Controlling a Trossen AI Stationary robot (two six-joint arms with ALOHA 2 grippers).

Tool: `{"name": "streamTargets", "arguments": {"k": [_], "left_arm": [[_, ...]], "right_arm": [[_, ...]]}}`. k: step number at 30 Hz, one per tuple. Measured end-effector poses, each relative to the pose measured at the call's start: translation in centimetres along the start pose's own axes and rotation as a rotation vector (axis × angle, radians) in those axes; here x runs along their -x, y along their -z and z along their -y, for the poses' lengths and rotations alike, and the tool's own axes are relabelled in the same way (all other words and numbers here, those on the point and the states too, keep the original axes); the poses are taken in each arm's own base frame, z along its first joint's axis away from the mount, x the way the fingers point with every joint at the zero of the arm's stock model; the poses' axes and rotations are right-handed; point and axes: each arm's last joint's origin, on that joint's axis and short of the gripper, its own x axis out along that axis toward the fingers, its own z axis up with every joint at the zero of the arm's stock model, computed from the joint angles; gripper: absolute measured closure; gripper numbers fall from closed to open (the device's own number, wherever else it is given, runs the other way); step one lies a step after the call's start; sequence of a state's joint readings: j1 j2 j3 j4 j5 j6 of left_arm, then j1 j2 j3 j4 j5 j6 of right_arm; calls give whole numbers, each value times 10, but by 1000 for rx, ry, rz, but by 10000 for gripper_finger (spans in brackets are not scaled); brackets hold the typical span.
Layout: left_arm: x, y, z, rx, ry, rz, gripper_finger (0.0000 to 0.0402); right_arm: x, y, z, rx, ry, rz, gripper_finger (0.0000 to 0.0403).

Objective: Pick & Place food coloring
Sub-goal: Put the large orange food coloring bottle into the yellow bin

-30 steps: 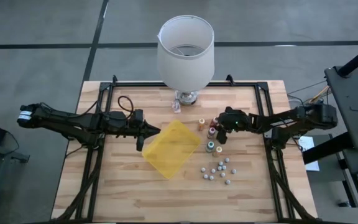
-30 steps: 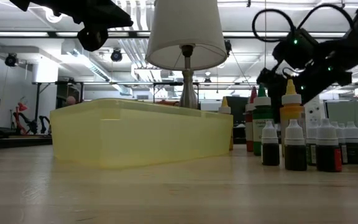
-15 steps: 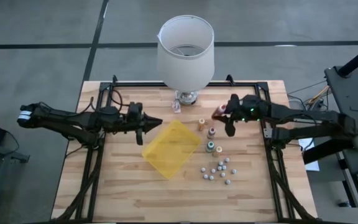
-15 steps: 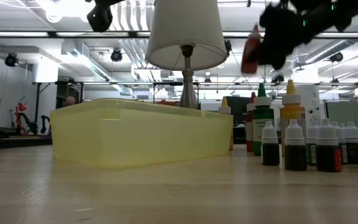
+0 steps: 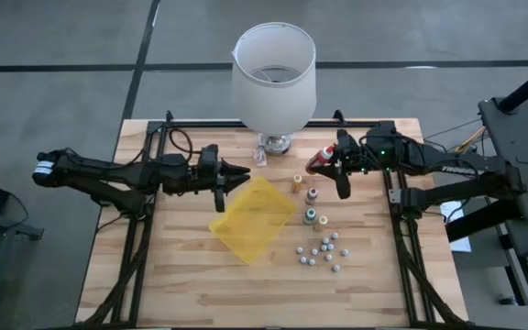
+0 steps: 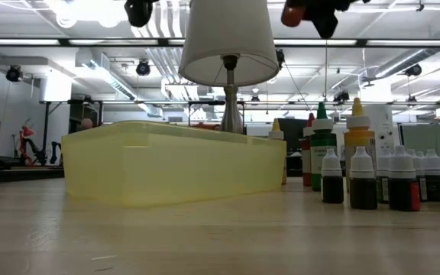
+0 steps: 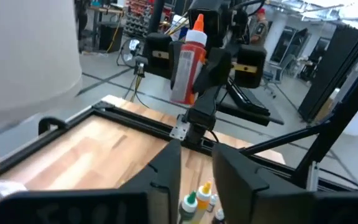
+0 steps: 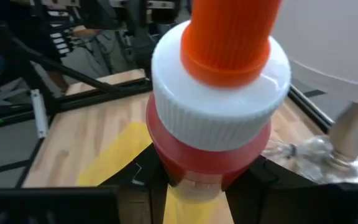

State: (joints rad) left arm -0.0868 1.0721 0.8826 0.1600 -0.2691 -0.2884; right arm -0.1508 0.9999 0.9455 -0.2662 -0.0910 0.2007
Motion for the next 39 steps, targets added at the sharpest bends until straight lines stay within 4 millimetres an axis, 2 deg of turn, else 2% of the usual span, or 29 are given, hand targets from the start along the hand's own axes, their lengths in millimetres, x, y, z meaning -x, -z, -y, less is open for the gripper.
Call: {"name": "streamTargets", "arguments": {"k": [11,21,28,39], "left_arm": [[-28,-21,15,-53,29,20,257],[-52,-36,28,-130,78,32,250],[-64,-31,30,-154,76,11,250],[-63,-31,30,-154,85,5,250]], "right_arm": [[-48,-12,-30,6,-92,-91,289],[-86,-23,-49,20,-148,-152,287],[-95,-28,-52,17,-151,-155,289],[-93,-31,-52,14,-151,-141,290]]}}
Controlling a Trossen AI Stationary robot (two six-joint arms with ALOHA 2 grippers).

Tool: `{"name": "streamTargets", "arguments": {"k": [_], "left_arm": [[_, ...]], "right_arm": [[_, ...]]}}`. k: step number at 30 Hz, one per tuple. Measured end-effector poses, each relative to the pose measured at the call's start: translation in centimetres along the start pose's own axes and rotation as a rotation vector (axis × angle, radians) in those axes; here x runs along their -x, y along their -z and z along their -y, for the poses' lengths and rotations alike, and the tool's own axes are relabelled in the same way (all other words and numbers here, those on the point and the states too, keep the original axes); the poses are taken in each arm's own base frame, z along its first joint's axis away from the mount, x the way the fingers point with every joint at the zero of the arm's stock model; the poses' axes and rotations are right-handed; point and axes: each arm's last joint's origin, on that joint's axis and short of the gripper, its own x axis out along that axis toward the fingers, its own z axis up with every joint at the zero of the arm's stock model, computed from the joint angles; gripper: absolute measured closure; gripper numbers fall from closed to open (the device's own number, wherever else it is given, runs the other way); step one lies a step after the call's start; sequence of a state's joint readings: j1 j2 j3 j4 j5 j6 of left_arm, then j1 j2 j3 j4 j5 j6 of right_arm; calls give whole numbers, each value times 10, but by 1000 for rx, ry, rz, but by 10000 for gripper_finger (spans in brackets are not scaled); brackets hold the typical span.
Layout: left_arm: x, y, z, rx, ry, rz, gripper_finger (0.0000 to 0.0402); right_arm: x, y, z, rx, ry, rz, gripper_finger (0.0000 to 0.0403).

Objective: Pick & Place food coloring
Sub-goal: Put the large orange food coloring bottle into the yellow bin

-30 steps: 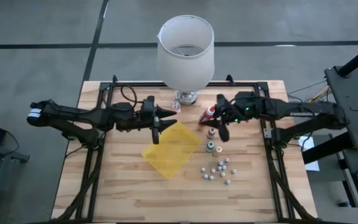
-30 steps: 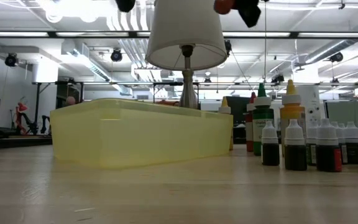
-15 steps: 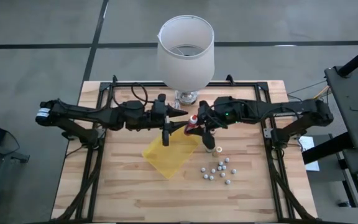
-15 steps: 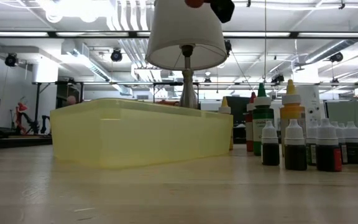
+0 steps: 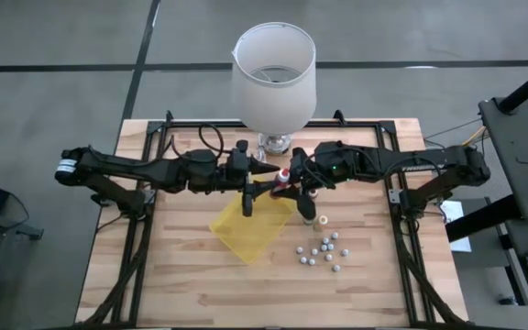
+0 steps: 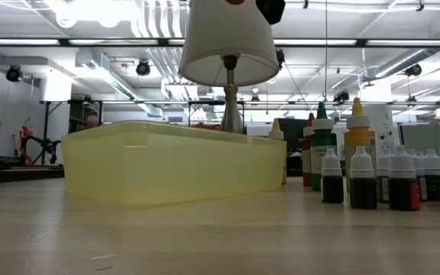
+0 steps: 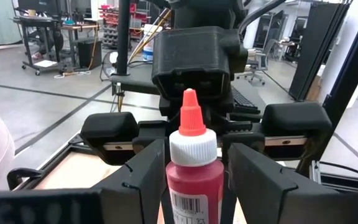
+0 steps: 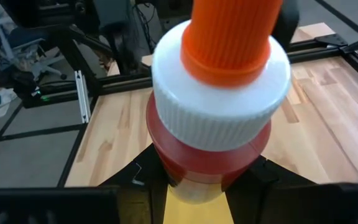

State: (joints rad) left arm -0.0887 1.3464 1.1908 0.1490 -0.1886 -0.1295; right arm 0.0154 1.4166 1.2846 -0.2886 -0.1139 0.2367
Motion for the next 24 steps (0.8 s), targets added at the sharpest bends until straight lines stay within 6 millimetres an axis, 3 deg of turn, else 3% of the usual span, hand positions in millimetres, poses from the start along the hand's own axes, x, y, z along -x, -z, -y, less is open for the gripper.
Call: {"name": "streamTargets", "arguments": {"k": [6,16,24], "left_arm": [[-2,1,0,-2,-2,-21,250],[-1,-18,-1,-18,-40,-73,250],[-13,-11,1,-18,-41,-99,250]], "right_arm": [[0,0,0,0,0,0,289],[0,0,0,0,1,-2,288],[0,1,0,0,3,-6,288]]}}
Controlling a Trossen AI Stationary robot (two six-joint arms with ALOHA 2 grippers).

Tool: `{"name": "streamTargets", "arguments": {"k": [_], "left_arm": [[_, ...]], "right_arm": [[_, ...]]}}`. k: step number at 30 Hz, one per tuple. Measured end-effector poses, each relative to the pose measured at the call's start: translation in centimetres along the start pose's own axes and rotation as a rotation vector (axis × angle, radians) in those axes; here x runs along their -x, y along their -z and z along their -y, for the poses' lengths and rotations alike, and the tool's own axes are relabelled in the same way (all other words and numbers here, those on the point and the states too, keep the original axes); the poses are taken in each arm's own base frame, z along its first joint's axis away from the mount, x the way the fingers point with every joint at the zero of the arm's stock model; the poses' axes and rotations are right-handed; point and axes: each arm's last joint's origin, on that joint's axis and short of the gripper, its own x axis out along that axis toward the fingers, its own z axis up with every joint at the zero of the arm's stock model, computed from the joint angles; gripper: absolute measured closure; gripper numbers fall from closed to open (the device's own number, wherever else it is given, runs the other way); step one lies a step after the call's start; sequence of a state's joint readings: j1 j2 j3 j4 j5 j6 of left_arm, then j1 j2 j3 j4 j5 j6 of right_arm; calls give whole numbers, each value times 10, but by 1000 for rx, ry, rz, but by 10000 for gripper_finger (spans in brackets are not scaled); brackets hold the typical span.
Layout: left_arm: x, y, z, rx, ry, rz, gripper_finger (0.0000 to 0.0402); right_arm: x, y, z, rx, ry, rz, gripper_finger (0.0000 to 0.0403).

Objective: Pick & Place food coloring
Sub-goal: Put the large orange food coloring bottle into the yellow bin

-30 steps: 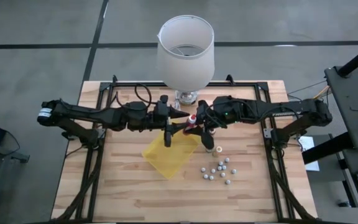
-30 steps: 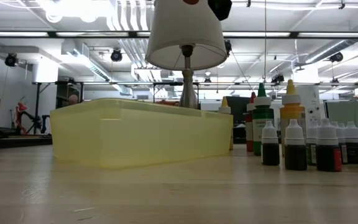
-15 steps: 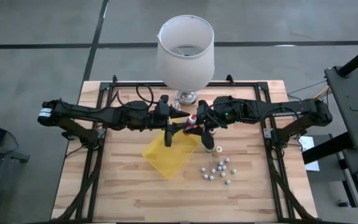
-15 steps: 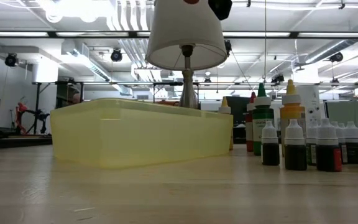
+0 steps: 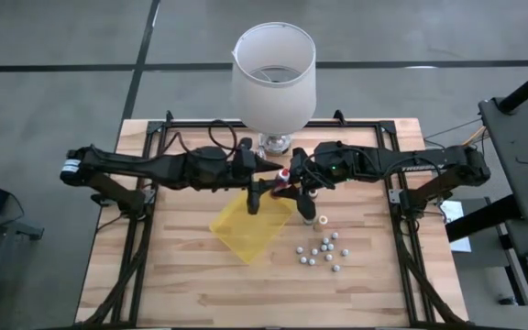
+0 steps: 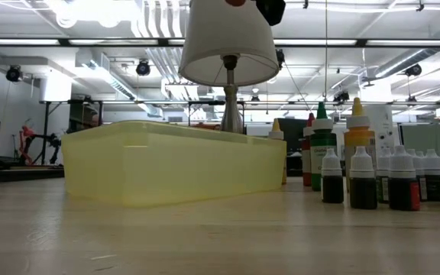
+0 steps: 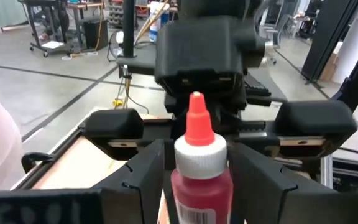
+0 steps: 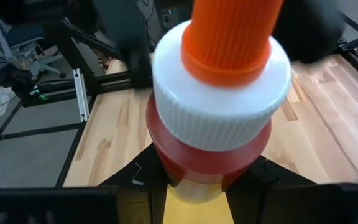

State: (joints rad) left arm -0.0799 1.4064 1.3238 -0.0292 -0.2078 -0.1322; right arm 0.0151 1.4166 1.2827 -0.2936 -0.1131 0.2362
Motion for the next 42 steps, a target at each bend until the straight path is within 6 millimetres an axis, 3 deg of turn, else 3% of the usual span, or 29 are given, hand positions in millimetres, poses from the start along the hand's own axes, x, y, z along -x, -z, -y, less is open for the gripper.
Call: {"name": "streamTargets", "arguments": {"k": [9,22,30,37,42], "left_arm": [[-13,-2,3,-1,4,-11,250],[-13,-1,3,-6,3,-38,251],[-13,0,3,18,2,-51,309],[-13,0,3,19,4,-52,310],[-11,-1,3,17,20,-50,308]], "right_arm": [[0,2,0,-3,6,-24,289],[0,2,0,1,5,-25,288],[0,3,1,1,6,-27,289],[0,3,1,1,6,-28,288],[1,2,0,-1,3,-23,263]]}}
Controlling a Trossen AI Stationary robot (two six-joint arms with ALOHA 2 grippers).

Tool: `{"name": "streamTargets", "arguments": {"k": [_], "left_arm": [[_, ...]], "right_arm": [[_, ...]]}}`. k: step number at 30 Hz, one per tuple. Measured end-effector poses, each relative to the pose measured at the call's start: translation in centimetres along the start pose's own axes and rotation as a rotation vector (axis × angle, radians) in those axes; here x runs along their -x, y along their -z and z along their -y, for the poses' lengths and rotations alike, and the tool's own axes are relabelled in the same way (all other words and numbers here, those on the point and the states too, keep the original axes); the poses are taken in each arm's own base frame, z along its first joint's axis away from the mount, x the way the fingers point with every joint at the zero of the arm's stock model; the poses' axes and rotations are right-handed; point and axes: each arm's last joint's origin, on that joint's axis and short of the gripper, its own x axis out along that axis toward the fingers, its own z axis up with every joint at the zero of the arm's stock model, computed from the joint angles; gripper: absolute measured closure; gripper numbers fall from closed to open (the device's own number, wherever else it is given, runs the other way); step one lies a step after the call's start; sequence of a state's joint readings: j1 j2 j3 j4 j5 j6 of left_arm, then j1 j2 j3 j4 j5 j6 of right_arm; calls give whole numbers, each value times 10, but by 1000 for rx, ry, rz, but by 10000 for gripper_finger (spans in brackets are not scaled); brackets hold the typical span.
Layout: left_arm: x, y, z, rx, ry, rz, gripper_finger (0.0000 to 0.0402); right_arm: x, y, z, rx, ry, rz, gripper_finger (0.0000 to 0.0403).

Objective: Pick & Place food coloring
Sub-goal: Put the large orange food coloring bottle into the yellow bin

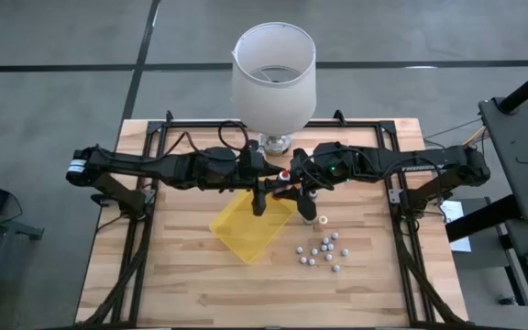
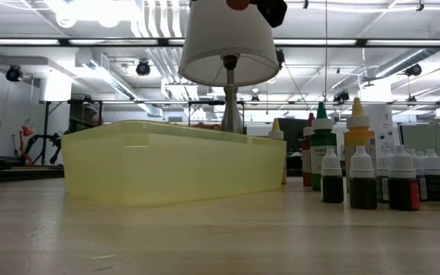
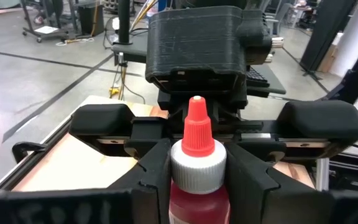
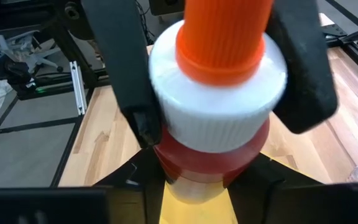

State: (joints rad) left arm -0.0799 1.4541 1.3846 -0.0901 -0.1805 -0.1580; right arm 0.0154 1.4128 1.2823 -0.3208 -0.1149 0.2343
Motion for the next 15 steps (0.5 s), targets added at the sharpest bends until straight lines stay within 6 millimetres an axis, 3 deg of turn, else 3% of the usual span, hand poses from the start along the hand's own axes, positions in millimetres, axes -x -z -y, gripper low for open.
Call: {"name": "streamTargets", "arguments": {"k": [8,15], "left_arm": [[11,-2,-1,-12,27,-41,309],[26,-7,-2,-9,26,-56,309]], "right_arm": [[20,-5,-4,-5,-1,-20,208],[48,-6,-7,-10,2,-18,188]]}}
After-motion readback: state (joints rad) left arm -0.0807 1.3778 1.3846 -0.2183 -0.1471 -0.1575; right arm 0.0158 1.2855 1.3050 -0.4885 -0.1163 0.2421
